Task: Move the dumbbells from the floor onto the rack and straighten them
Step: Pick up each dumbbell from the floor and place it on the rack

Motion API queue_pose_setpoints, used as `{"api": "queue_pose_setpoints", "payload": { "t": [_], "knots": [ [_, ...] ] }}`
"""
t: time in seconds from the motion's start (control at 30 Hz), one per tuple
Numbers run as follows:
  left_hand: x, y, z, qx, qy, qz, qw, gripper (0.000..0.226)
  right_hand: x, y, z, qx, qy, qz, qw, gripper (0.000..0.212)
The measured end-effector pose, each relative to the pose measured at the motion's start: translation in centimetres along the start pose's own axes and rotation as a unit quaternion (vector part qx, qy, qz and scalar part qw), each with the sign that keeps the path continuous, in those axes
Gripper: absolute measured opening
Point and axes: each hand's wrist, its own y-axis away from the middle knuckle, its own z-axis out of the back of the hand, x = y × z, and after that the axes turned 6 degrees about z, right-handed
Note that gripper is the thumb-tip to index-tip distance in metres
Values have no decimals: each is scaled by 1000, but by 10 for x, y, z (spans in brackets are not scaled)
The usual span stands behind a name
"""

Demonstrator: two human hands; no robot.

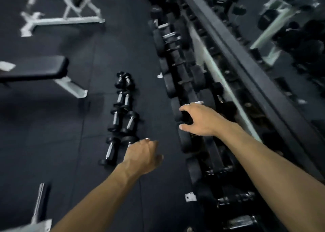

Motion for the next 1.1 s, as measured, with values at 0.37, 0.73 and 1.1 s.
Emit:
{"api": "queue_pose_setpoints", "payload": {
  "t": [0.37, 0.73, 1.1],
  "knots": [
    [173, 13, -54, 20, 109, 137, 984, 38, 112, -143, -102, 115, 12, 64, 991, 67],
    [246, -114, -147, 92, 180, 233, 951, 50, 98, -328, -212, 210, -8, 109, 972, 65],
    [333, -261, -323, 152, 203, 240, 937, 52, 43, -476, -400, 253, 2, 90, 963, 72]
  ]
}}
